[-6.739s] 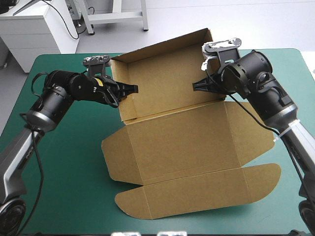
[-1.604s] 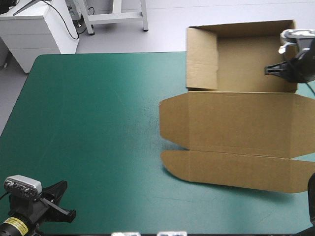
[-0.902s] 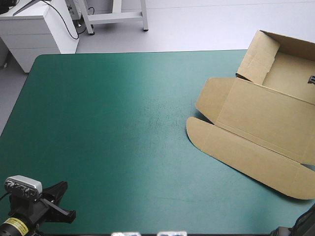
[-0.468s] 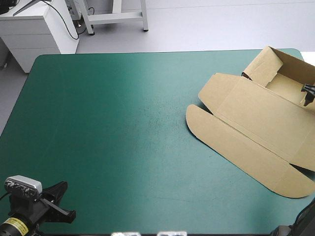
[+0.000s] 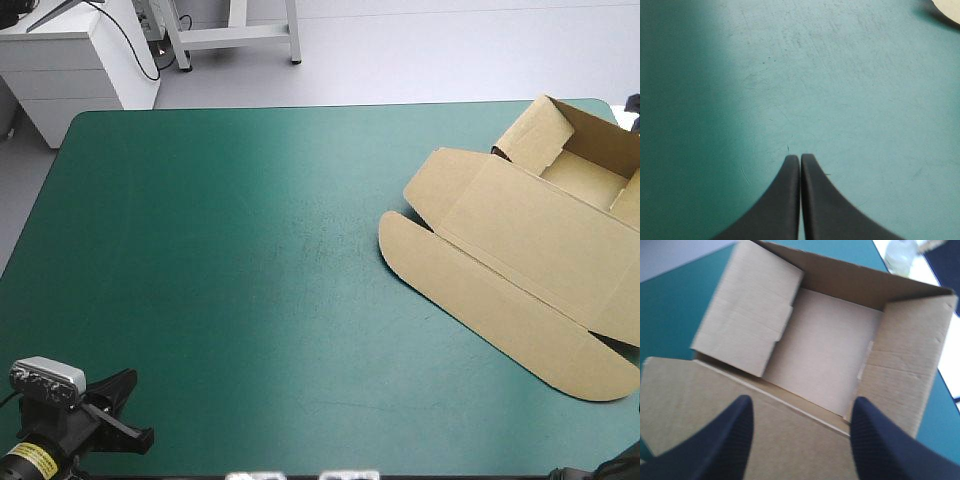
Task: Fold the box
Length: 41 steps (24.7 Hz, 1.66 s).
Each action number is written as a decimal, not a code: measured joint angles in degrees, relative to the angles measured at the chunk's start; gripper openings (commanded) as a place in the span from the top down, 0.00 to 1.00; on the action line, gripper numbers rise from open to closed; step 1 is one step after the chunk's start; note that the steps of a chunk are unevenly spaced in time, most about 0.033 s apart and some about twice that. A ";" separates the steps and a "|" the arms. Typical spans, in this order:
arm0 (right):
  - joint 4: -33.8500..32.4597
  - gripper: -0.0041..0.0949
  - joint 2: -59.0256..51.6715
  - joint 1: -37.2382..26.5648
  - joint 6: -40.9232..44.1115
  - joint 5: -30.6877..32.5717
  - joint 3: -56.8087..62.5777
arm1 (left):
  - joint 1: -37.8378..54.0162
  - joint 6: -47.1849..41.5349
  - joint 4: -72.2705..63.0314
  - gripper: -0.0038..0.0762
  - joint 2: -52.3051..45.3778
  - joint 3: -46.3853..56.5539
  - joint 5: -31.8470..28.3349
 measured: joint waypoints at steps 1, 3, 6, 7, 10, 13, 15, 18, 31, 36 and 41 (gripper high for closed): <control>0.47 0.98 -1.40 1.30 -0.66 0.00 -0.05 | 0.00 0.00 0.00 0.96 0.00 0.00 0.00; 0.86 0.96 -3.28 3.97 -1.59 0.02 -0.05 | 0.00 0.00 0.00 0.96 0.00 0.00 0.00; 1.17 0.97 -4.94 9.32 -2.31 0.02 0.50 | 0.00 0.00 0.11 0.96 0.00 0.00 0.00; 1.17 0.98 -5.47 11.37 -2.63 0.02 1.46 | 0.00 0.00 0.11 0.96 0.00 0.00 0.00; 0.82 0.98 -8.22 17.82 -4.15 0.02 6.49 | 0.00 0.00 0.17 0.96 0.00 0.00 0.00; -0.29 0.98 -12.78 24.77 -5.38 -0.38 14.09 | 0.00 0.00 0.17 0.96 0.00 0.00 0.00; -1.90 0.98 -16.37 29.40 -5.96 -1.92 20.24 | 0.00 0.00 0.17 0.96 0.00 0.00 0.00; -4.38 0.98 -23.46 35.32 -6.34 -3.54 29.27 | 0.00 0.00 0.17 0.96 0.00 0.00 0.00; -14.89 0.98 -75.34 39.20 2.75 -14.36 75.07 | 0.00 0.00 0.17 0.96 -0.04 0.00 0.00; -15.55 0.98 -86.24 39.20 3.24 -22.65 82.32 | 0.00 0.00 0.17 0.96 -0.06 0.00 0.00; -15.55 0.98 -90.42 39.20 3.31 -24.46 87.13 | 0.00 0.20 0.17 0.96 -0.06 0.15 -0.28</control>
